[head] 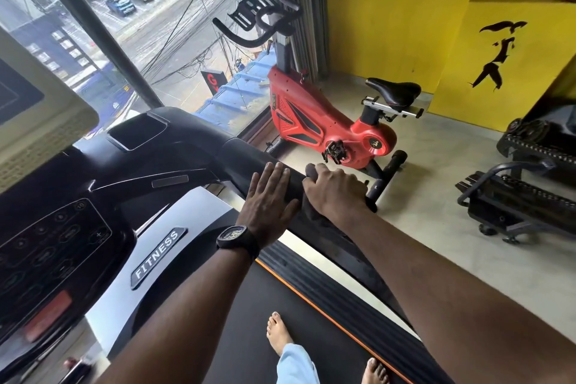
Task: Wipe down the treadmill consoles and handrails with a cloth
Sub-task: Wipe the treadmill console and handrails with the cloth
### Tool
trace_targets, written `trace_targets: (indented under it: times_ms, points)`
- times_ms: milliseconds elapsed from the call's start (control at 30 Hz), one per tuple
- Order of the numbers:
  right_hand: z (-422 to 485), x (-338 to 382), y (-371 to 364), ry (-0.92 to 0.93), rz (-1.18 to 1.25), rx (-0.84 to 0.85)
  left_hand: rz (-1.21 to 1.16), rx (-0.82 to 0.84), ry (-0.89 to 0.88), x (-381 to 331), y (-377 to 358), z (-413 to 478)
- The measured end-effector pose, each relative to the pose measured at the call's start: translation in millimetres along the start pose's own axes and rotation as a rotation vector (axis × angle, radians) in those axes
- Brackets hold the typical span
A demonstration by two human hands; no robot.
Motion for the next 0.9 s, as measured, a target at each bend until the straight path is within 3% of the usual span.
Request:
trace_targets:
  times_ms: [67,200,267,367,533,600,733,800,900]
  points:
    - [-7.9,3.6,-1.4,-0.017,-0.088,-0.039,0.003,0.011,-0.001,-1.8,0.4,-0.5]
    - [-37.9,17.6,-4.4,0.132,-0.221,-0.169,0.0,0.019,-0.009,-7.2,1.5,-3.3]
    - [-19.1,9.1,-1.4,0.121,-0.093,-0.108,0.017,0.028,-0.012,-7.9,0.1,-3.3]
    - [3.5,-7.9,-2.2,-0.043,0.064,0.024,0.028,0.037,-0.002,-6.9,-0.6,-2.5]
    - [-44.0,18.4,-6.5,0.161,-0.225,-0.2,-0.002,0.013,-0.021,-13.1,4.6,-5.4]
    - [-31.9,15.4,-5.4,0.209,-0.158,-0.16,-0.002,0.015,-0.026,-12.9,5.4,-6.1]
    - [5.0,-16.0,-3.8,-0.044,0.089,0.039,0.003,0.022,-0.023,-12.7,4.9,-6.1]
    - [-8.5,-9.9,-0.8,-0.032,-0.024,-0.044,0.004,0.016,-0.026,-14.0,4.9,-6.3]
    - [-42.7,9.8,-1.9,0.132,-0.183,-0.191,0.017,0.015,-0.013,-13.5,2.9,-6.0]
Point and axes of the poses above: each hand's wrist, its own z-axis towards the middle knuckle, its own y-axis out of the back of the hand, x = y × z, the point moved 9 cm from there along z, towards the middle knuckle, and after that the axes turned 1 degree about -z, right-handed, at the moved point
